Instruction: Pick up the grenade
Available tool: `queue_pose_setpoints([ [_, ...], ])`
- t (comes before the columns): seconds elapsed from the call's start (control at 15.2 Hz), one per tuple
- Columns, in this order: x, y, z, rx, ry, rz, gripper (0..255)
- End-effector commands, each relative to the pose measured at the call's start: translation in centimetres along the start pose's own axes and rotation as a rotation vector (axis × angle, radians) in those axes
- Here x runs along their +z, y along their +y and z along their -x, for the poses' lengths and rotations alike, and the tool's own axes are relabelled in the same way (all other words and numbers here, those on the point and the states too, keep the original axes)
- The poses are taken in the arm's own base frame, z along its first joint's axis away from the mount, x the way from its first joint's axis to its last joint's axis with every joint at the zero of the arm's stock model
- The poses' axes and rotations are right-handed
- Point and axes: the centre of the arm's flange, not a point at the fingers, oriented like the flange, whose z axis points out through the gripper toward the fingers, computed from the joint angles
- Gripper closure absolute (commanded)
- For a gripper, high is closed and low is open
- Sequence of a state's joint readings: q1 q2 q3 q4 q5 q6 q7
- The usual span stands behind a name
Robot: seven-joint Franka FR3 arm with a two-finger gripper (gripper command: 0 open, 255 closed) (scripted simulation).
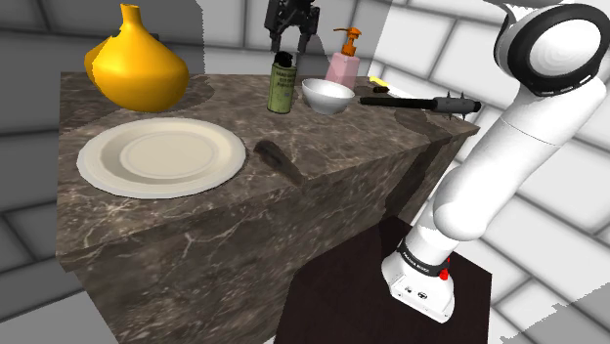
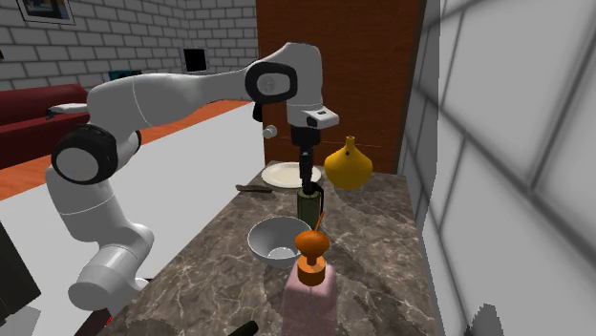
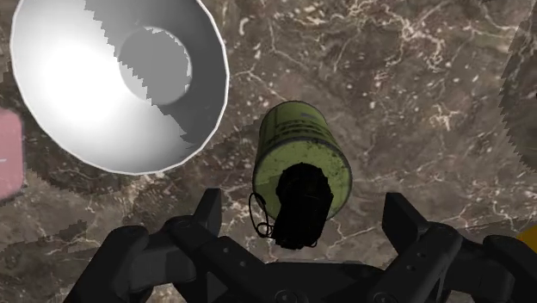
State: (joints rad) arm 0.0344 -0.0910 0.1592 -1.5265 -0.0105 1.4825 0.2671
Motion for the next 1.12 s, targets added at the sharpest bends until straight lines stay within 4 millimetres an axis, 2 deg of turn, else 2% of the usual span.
queue_pose_setpoints([
  [0.0,0.6,-0.2,-0.3,0.001,0.002,0.000,0],
  [0.33,3.5,-0.2,-0.1,0.001,0.002,0.001,0],
  [0.46,3.5,-0.2,-0.1,0.001,0.002,0.001,0],
  [0.53,3.5,-0.2,-0.1,0.001,0.002,0.001,255],
  [1.06,3.5,-0.2,-0.1,0.001,0.002,0.001,255],
])
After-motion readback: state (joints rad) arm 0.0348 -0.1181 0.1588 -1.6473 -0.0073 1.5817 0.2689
